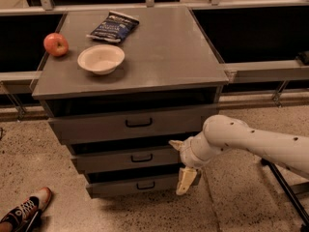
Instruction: Open middle drawer
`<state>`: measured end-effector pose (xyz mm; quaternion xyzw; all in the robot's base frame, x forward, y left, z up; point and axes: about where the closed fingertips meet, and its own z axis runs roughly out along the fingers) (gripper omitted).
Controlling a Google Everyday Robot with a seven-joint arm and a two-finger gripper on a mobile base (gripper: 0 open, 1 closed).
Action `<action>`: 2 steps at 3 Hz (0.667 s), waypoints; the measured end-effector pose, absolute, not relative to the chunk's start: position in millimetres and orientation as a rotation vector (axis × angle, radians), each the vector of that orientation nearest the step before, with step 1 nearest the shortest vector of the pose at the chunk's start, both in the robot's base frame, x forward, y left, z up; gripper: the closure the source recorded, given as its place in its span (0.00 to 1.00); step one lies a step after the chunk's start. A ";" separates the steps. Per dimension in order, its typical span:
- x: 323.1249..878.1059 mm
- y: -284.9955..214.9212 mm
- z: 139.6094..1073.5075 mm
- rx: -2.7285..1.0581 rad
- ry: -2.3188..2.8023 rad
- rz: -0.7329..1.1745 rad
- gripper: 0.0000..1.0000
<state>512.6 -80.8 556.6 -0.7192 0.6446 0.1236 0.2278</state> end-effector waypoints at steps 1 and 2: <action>530.6 -90.7 533.2 -2.029 1.803 0.292 0.00; 557.2 -107.2 498.7 -2.094 1.829 0.209 0.00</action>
Offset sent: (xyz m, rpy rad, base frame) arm 0.0792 -0.0483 -0.0952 -0.2537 -0.0280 0.0219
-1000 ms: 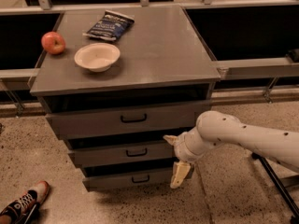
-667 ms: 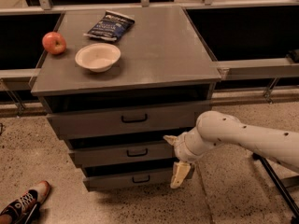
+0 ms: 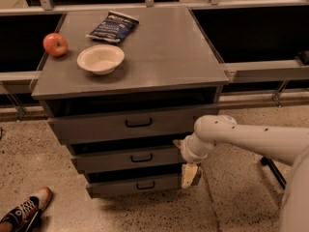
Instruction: Open middle drawer
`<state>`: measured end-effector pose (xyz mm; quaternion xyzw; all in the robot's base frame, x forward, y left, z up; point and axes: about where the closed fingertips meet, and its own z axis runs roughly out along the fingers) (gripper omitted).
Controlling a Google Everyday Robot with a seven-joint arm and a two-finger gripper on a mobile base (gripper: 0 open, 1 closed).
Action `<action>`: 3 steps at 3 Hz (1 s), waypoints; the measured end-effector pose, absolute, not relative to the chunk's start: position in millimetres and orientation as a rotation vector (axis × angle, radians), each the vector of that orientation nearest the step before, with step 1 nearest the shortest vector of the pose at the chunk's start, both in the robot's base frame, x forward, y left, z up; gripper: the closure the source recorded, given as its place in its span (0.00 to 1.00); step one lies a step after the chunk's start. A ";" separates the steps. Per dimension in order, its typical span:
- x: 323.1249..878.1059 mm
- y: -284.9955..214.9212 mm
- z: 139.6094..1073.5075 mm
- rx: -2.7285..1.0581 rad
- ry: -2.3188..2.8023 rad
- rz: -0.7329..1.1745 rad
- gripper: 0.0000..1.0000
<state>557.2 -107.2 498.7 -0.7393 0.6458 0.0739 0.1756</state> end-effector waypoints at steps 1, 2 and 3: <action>578.6 -118.9 462.1 -2.166 1.792 0.173 0.00; 595.6 -128.0 432.1 -2.231 1.747 0.152 0.00; 609.4 -134.4 417.7 -2.245 1.733 0.127 0.14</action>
Offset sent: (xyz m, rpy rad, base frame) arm 0.0616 -0.0337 -0.0983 -0.1064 -0.0349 0.1572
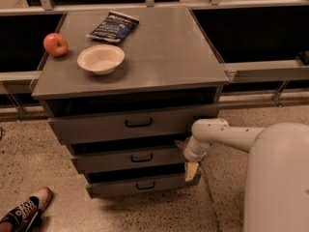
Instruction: Open middle drawer
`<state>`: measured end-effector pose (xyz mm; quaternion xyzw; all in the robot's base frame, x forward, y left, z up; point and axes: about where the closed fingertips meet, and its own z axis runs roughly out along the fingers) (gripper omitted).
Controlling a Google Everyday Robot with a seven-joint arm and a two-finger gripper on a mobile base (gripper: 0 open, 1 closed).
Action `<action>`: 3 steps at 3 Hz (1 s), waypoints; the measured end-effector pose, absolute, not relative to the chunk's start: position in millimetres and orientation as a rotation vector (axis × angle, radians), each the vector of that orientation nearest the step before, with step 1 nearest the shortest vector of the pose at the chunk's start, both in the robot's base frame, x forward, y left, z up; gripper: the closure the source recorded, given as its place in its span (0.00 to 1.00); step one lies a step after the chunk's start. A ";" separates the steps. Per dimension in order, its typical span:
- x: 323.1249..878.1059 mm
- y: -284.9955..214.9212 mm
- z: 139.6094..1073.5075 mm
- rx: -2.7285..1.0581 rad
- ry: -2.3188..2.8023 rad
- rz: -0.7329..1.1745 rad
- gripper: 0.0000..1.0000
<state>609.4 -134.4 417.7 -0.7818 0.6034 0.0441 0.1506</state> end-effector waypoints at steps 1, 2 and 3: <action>613.7 -132.4 415.6 -2.258 1.704 0.113 0.35; 606.7 -133.7 414.6 -2.260 1.696 0.113 0.41; 605.5 -133.9 421.7 -2.260 1.696 0.114 0.42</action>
Offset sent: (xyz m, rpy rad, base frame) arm -0.0135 -0.0036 -0.0013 0.0034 -0.0236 0.0265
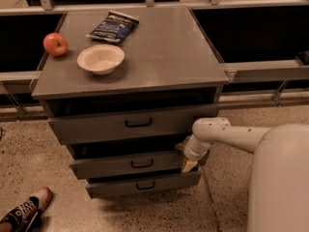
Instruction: Open middle drawer
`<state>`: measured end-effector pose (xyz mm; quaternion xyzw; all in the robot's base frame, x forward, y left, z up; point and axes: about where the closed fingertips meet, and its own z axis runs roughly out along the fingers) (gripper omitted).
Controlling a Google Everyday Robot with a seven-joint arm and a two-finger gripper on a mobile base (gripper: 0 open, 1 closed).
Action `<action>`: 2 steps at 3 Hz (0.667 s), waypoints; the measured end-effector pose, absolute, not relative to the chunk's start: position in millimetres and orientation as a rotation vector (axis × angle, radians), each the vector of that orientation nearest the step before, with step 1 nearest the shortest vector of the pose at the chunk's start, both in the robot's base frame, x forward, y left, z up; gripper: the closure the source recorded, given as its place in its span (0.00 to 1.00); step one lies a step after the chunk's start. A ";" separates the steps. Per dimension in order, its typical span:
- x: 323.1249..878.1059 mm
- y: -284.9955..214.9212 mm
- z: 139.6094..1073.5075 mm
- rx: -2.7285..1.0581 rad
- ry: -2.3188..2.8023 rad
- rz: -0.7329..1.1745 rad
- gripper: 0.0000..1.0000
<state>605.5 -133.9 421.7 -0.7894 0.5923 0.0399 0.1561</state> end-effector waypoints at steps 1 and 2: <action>605.7 -133.8 430.2 -2.260 1.696 0.114 0.43; 605.7 -133.8 437.6 -2.260 1.696 0.114 0.17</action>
Offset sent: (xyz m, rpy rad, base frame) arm 0.0001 0.0001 0.0071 0.0001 0.0000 0.0000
